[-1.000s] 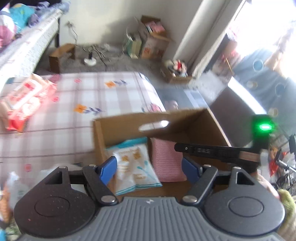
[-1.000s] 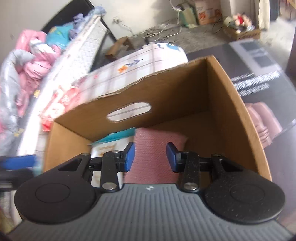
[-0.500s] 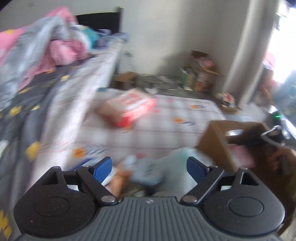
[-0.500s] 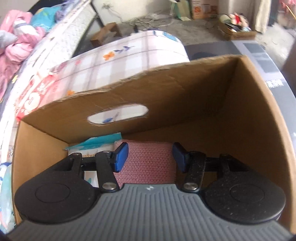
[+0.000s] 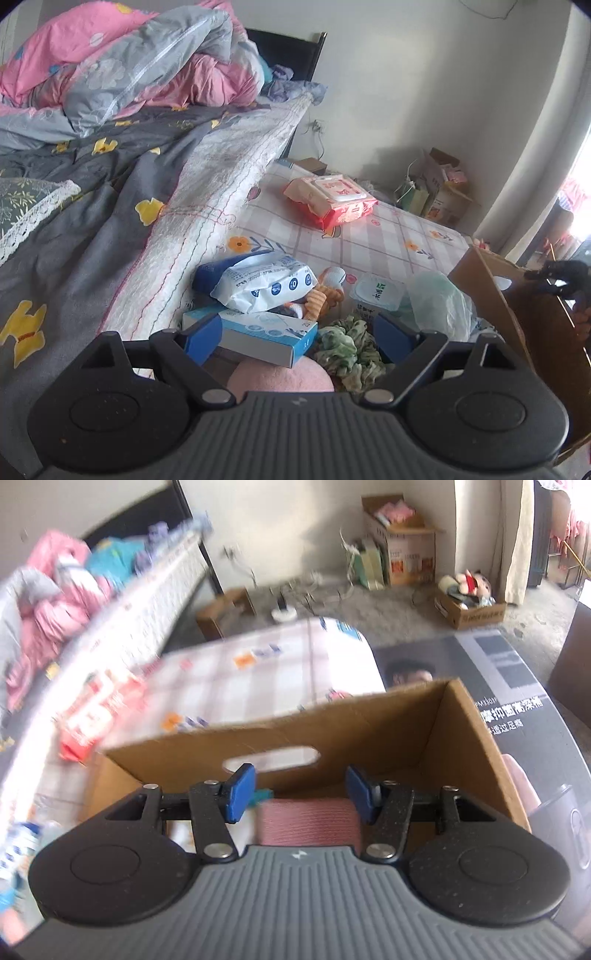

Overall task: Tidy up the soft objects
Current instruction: 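Move the right gripper back to the pile toward the light blue box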

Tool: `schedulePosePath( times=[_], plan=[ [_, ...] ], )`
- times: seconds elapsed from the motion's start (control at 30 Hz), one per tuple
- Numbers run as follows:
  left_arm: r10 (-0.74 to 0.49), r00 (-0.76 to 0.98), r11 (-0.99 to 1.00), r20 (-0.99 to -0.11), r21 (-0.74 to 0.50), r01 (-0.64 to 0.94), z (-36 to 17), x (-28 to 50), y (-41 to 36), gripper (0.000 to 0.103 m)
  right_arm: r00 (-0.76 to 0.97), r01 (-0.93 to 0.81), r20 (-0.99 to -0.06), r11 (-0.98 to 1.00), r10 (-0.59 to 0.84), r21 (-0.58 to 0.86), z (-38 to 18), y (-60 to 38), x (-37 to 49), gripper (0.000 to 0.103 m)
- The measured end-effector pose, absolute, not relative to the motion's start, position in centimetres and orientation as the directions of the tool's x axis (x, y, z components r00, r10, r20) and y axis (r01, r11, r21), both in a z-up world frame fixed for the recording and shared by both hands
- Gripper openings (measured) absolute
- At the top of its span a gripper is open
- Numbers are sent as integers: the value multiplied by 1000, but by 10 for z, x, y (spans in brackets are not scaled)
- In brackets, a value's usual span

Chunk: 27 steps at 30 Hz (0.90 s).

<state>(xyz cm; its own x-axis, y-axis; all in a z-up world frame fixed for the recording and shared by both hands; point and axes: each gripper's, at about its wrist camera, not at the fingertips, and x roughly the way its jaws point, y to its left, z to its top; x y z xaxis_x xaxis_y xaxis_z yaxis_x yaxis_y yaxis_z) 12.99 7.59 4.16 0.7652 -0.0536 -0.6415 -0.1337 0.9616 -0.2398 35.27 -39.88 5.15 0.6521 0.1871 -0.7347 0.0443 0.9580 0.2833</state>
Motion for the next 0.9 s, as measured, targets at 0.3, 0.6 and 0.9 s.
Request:
schedulePosePath(
  times=[0.3,0.6,0.9],
  plan=[
    [-61,819,983,-571,-178,-52,37,103,72,90,691,-121,-611,894,388,431,119,-347,282,54],
    [-110,790,982,-603,-189,-8,16,89,78,90,541,-274,-573,773,615,572,129,-247,227,54],
    [-164,736,953,-657,-297,-53,2,108,96,90,242,-392,-600,642,763,659,108,-113,246,53]
  ],
)
